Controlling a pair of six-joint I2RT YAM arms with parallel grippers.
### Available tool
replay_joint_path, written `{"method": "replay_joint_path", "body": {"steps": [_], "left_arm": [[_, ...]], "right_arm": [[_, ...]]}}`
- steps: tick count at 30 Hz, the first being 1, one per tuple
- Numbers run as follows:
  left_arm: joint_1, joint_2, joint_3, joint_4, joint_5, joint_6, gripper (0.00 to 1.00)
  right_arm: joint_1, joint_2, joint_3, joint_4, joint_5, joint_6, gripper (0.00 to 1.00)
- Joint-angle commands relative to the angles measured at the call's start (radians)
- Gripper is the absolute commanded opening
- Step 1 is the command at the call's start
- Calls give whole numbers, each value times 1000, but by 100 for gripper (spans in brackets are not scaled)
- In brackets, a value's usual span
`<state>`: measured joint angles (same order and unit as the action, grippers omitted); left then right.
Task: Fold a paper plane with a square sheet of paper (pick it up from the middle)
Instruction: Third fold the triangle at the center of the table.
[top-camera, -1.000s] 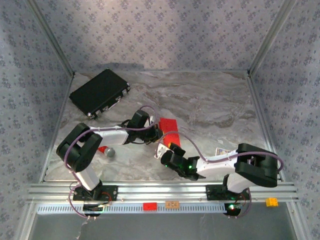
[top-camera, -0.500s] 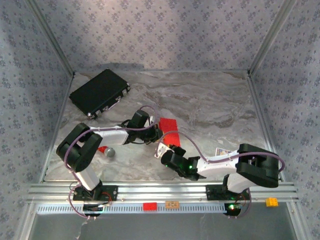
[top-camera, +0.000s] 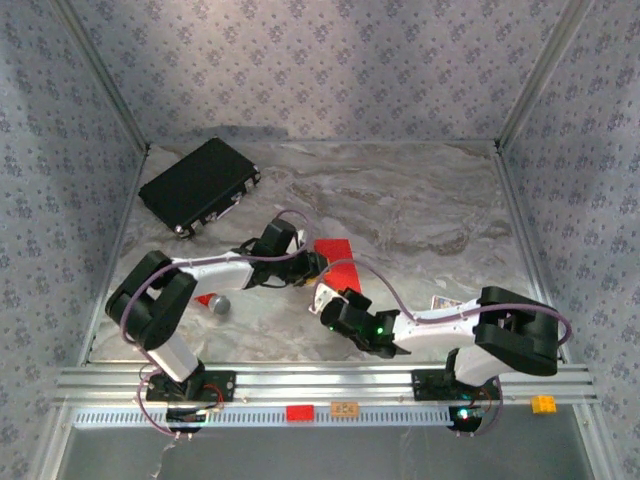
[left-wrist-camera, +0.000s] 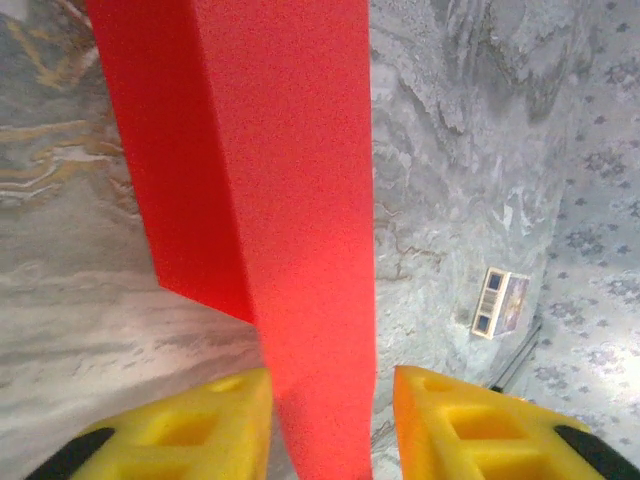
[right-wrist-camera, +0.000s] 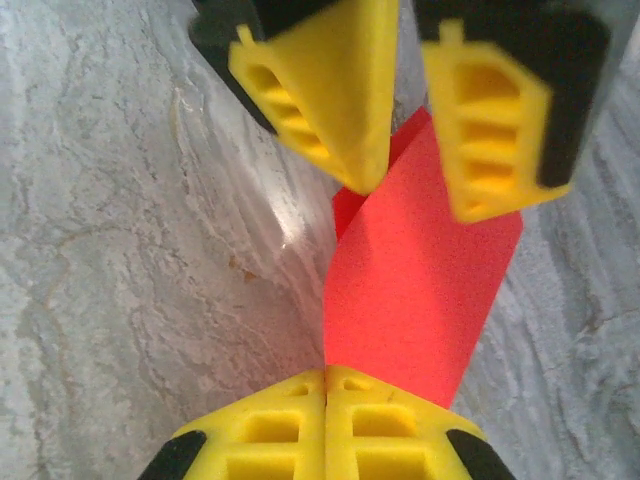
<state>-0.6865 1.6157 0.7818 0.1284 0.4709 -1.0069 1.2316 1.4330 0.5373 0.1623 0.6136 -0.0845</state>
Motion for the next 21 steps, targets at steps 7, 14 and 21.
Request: {"method": "replay_joint_path", "body": {"steps": [7, 14, 21], "left_arm": [[46, -172, -4, -225, -204, 75, 65], [61, -213, -11, -238, -211, 90, 64], [59, -217, 4, -228, -184, 110, 53]], "right_arm": [[-229, -105, 41, -84, -549, 319, 0], [-440, -59, 69, -77, -957, 531, 0], [-506, 6, 57, 44, -1174, 618, 0]]}}
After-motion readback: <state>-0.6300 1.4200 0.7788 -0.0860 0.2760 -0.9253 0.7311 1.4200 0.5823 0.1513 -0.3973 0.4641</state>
